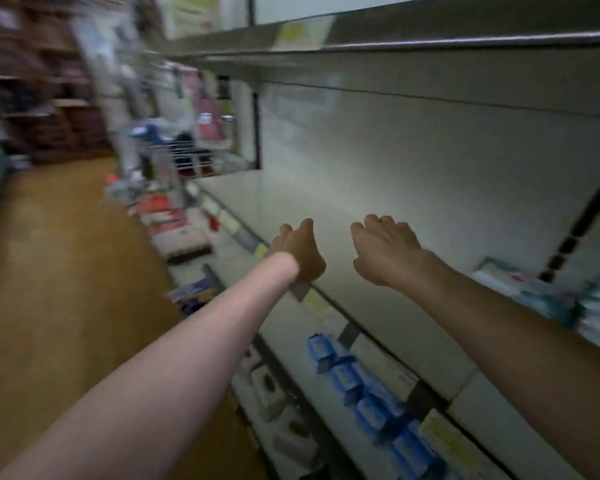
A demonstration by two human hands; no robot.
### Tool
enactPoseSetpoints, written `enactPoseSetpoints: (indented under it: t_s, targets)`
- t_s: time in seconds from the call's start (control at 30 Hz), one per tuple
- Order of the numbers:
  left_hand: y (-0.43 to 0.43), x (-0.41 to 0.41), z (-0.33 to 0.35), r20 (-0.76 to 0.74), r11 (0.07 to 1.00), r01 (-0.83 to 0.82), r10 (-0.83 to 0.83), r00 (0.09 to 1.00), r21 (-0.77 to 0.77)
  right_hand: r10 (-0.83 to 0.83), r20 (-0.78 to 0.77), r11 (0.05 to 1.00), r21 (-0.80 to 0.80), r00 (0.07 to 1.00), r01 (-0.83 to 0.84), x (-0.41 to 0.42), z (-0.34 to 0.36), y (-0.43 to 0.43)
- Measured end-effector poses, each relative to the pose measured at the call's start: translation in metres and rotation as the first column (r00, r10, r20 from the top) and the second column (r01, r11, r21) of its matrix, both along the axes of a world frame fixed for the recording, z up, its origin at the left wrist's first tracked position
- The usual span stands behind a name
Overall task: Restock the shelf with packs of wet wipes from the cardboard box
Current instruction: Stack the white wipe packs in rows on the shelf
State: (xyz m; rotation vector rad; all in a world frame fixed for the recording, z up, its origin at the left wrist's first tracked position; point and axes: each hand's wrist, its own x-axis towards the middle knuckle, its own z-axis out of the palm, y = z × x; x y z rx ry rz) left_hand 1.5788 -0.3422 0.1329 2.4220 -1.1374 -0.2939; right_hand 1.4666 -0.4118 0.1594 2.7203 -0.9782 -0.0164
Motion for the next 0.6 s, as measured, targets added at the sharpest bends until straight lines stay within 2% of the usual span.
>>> enactPoseSetpoints:
  t_s: [0.1,0.23,0.43,0.6]
  targets:
    - [0.068,0.007,-0.005,-0.004,0.987,-0.16,0.16,0.987,-0.001,0.208,0.046,0.977,0.035,0.977,-0.21,0.024,-0.007,0.053]
    - [0.175,0.007,-0.018,-0.046,0.928,-0.368,0.371,0.928,0.056,0.452,0.07,0.888,0.063,0.889,-0.456,0.051,-0.021,0.146]
    - [0.34,-0.003,-0.04,-0.036,0.697,-0.71,0.716,0.698,0.095,0.744,0.046,0.661,0.097,0.667,-0.744,0.077,-0.042,0.3]
    - [0.484,-0.036,-0.066,-0.051,0.5,-0.849,0.865,0.5,0.171,0.903,0.024,0.419,0.183,0.43,-0.89,0.072,-0.065,0.437]
